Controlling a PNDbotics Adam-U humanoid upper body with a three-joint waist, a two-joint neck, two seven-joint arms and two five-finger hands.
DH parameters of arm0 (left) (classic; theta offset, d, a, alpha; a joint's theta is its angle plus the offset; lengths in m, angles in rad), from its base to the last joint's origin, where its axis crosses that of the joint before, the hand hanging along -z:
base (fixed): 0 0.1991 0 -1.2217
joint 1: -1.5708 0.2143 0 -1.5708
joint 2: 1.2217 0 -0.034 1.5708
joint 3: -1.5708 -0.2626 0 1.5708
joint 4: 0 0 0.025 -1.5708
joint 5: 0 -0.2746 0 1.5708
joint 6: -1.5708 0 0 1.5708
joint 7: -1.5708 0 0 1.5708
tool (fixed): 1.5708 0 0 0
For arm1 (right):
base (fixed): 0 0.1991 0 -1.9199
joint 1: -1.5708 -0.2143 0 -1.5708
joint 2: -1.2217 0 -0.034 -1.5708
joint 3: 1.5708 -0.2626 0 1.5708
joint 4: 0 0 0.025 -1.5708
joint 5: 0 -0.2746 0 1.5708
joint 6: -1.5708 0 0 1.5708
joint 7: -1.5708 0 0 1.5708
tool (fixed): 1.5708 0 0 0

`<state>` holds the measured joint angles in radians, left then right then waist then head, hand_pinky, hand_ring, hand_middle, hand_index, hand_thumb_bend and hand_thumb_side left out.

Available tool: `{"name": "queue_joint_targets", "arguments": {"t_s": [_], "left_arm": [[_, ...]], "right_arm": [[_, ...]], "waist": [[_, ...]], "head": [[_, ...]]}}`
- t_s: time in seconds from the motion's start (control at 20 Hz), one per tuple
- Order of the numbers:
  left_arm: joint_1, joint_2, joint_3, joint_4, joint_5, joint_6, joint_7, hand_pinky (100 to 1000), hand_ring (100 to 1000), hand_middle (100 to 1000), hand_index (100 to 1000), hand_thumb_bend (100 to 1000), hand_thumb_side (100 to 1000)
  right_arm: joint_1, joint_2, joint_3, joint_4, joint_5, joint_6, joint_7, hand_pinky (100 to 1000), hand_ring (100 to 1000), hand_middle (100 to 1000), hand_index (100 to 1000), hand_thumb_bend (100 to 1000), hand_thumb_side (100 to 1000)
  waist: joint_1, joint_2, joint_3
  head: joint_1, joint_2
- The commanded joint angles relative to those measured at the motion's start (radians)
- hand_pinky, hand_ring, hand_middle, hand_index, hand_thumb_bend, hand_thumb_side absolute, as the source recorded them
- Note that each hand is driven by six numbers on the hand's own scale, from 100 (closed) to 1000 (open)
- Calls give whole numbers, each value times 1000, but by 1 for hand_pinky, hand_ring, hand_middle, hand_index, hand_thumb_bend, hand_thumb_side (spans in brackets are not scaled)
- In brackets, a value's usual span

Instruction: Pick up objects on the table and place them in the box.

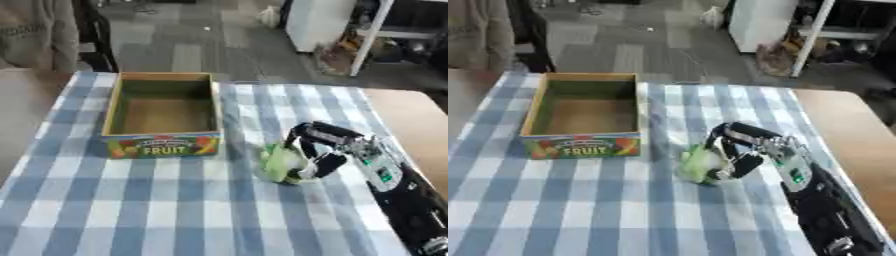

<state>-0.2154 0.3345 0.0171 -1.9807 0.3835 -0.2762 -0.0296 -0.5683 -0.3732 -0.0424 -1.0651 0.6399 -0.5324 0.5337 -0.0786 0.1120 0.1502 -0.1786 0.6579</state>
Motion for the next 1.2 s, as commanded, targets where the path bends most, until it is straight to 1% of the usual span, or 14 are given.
{"name": "queue_joint_targets", "arguments": {"t_s": [0.05,0.25,0.5,0.75,0.9,1.05,1.2], "left_arm": [[-11,17,3,-19,5,-1,-3,610,582,592,655,100,592],[-12,17,4,-19,5,-1,-3,610,582,592,655,100,593],[-13,18,4,-19,6,-2,-2,610,582,592,655,100,594],[-13,18,3,-19,9,-2,-3,610,583,592,655,100,594],[-13,18,2,-19,10,-2,-4,610,583,592,655,100,594],[-13,16,0,-19,12,-1,-5,610,583,593,655,100,594],[-13,13,-2,-19,13,0,-8,610,583,593,655,100,595]], "right_arm": [[-21,-14,-9,-26,6,0,-48,231,305,347,426,432,239],[-31,-14,-16,-35,-2,3,-85,226,303,334,417,433,241],[-50,-12,-22,-54,-22,4,-99,223,301,329,413,434,240],[-102,6,-21,-85,-31,4,-98,224,303,327,412,435,248],[-153,31,-10,-104,-23,0,-93,226,305,328,412,436,256],[-215,74,5,-117,-9,-8,-85,228,306,330,413,436,259],[-276,136,20,-130,9,-16,-80,229,307,331,413,435,258]], "waist": [[6,-10,-1],[7,-10,-2],[9,-11,-4],[10,-15,-3],[11,-16,0],[12,-18,4],[16,-17,13]], "head": [[-3,0],[-4,0],[-3,-1],[-6,-3],[-7,-3],[-9,-4],[-11,-7]]}}
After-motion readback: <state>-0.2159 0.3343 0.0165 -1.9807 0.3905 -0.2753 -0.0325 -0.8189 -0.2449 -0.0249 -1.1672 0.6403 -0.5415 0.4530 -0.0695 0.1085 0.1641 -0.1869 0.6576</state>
